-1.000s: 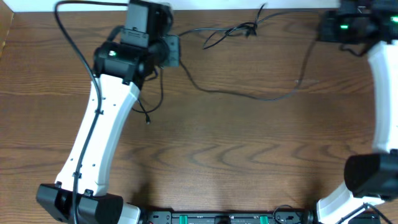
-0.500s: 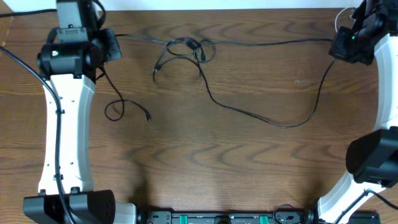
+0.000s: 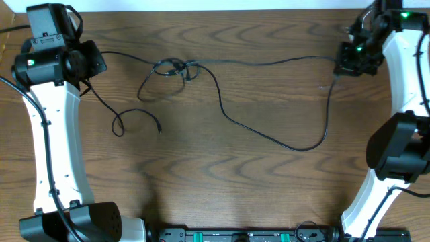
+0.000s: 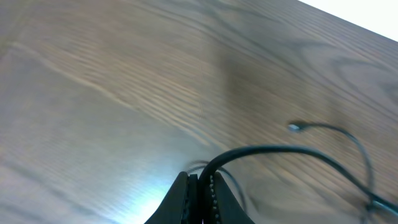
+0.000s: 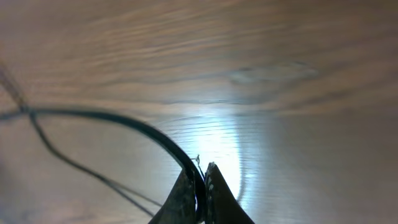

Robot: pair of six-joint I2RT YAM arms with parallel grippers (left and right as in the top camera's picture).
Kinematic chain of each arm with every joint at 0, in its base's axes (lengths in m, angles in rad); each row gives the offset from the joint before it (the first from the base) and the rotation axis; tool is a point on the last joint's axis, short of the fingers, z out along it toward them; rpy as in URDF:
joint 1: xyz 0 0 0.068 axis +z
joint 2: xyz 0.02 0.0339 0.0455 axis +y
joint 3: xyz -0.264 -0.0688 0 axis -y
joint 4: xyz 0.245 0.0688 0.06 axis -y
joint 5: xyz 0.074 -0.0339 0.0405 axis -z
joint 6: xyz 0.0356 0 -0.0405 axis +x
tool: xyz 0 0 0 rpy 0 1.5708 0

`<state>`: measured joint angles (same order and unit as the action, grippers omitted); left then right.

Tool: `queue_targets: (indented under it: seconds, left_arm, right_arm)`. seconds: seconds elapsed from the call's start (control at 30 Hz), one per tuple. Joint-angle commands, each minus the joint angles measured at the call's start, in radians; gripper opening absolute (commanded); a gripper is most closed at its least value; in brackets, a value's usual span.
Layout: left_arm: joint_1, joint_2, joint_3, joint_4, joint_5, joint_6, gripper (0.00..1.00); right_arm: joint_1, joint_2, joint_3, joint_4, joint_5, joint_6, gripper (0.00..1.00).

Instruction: Untangle cables

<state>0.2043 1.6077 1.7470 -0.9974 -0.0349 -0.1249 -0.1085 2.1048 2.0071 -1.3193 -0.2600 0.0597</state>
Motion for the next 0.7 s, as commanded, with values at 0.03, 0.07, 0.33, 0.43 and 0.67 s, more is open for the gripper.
queue_targets:
  seconds: [0.03, 0.07, 0.33, 0.43, 0.67]
  left_arm:
    - [-0.042, -0.024, 0.009, -0.02, 0.325, 0.122, 0.07]
    - [-0.058, -0.024, 0.009, -0.036, 0.447, 0.177, 0.07]
    - [-0.113, -0.024, 0.009, -0.082, 0.758, 0.23, 0.07]
    - [-0.112, -0.024, 0.009, -0.053, 0.871, 0.229, 0.07]
    - [-0.112, -0.024, 0.009, 0.071, 1.171, 0.08, 0.07]
  right_arm:
    - [0.115, 0.006, -0.001, -0.006, -0.06, -0.12, 0.01]
    - [0.136, 0.006, -0.001, -0.006, -0.051, -0.121, 0.01]
    - [0.179, -0.021, 0.003, -0.001, -0.28, -0.217, 0.58]
    - [0.19, -0.058, 0.003, 0.005, -0.506, -0.346, 0.64]
    - [0.323, -0.082, 0.003, 0.054, -0.58, -0.485, 0.7]
